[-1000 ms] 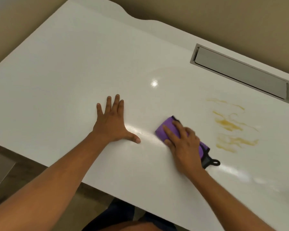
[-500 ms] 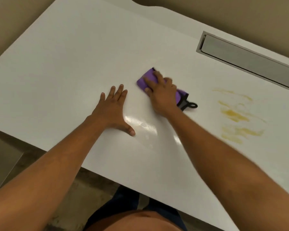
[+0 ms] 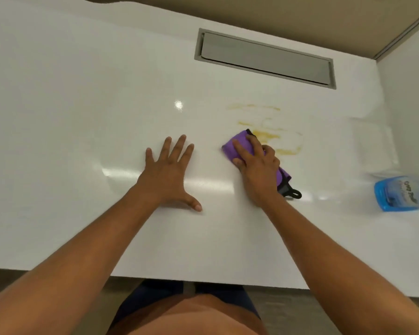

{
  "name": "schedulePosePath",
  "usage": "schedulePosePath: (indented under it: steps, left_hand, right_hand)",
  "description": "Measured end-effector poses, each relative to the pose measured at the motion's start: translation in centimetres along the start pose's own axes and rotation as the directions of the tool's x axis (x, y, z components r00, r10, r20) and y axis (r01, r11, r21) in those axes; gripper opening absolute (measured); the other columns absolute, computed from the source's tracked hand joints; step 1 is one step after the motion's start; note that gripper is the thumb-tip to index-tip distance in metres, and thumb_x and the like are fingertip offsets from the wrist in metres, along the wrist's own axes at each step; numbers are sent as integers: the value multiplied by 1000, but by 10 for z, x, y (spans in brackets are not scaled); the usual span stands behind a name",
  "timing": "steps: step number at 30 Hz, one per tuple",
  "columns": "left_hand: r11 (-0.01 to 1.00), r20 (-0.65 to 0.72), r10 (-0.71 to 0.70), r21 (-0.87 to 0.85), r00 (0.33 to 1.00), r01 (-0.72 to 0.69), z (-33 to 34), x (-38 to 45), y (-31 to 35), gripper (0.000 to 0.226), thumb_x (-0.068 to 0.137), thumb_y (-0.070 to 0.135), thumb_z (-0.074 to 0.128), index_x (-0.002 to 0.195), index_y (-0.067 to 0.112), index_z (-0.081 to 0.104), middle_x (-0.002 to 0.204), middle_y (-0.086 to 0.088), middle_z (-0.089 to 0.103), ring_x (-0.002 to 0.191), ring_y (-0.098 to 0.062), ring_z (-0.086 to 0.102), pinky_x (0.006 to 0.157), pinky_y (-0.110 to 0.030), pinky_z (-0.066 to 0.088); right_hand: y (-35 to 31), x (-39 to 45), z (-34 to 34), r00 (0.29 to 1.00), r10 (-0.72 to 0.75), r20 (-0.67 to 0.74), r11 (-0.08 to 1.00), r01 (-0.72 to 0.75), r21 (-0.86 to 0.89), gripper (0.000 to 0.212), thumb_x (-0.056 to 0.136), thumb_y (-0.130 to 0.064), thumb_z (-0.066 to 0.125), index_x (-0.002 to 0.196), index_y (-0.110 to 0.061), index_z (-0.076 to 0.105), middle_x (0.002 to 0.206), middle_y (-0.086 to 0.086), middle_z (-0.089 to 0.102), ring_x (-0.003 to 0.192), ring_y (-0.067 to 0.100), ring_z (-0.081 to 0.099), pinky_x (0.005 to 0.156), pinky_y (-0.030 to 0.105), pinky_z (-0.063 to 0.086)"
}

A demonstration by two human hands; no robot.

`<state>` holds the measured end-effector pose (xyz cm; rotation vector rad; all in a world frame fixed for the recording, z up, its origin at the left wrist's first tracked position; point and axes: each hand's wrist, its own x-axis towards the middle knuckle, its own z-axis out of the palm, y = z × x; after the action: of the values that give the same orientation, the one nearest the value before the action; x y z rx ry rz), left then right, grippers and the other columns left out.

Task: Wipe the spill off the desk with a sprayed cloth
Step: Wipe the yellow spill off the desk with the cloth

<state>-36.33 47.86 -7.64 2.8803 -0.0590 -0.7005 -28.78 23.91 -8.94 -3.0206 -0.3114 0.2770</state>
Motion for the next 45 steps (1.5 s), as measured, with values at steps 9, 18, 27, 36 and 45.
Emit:
schedulePosePath:
  steps: [9, 18, 27, 36, 45]
  left_hand:
    - [994, -36, -59, 85, 998, 62, 13, 3, 50, 161, 46, 106, 61, 171, 30, -8, 181, 2, -19, 168, -32, -7, 130, -63, 19]
    - [991, -33, -94, 93, 995, 97, 10, 1, 53, 157, 46, 109, 55, 170, 37, -7, 180, 4, -17, 168, -28, -6, 132, -56, 19]
    - [992, -52, -98, 73, 994, 101, 5, -3, 57, 158, 45, 107, 60, 172, 36, 0, 182, 4, -12, 168, -27, -2, 132, -55, 20]
    - [994, -52, -99, 48, 994, 101, 9, -2, 53, 158, 45, 108, 58, 172, 36, -2, 181, 5, -14, 168, -26, -5, 133, -55, 16]
    - [994, -53, -106, 7, 993, 107, 12, -2, 53, 157, 46, 106, 61, 171, 39, -6, 180, 8, -19, 168, -24, -10, 135, -54, 11]
  right_hand:
    - [33, -63, 6, 996, -83, -24, 993, 85, 77, 47, 107, -38, 51, 154, -41, 47, 168, 0, 35, 137, 40, 41, 109, 52, 37]
    - [126, -10, -12, 950, 284, -128, 959, -285, 15, 47, 108, -40, 46, 156, -38, 43, 170, 2, 27, 131, 41, 41, 101, 52, 40]
    - [32, 40, -7, 998, -22, -53, 998, 19, -62, 49, 108, -33, 44, 156, -42, 37, 172, 2, 21, 132, 39, 42, 98, 47, 39]
    - [101, -50, 2, 997, -76, -28, 997, 76, 4, 47, 103, -38, 59, 149, -43, 52, 164, 3, 41, 128, 42, 48, 100, 50, 43]
    - [71, 169, -34, 981, 178, -84, 982, -171, 80, 46, 109, -37, 39, 155, -41, 40, 169, 1, 22, 134, 38, 39, 103, 50, 37]
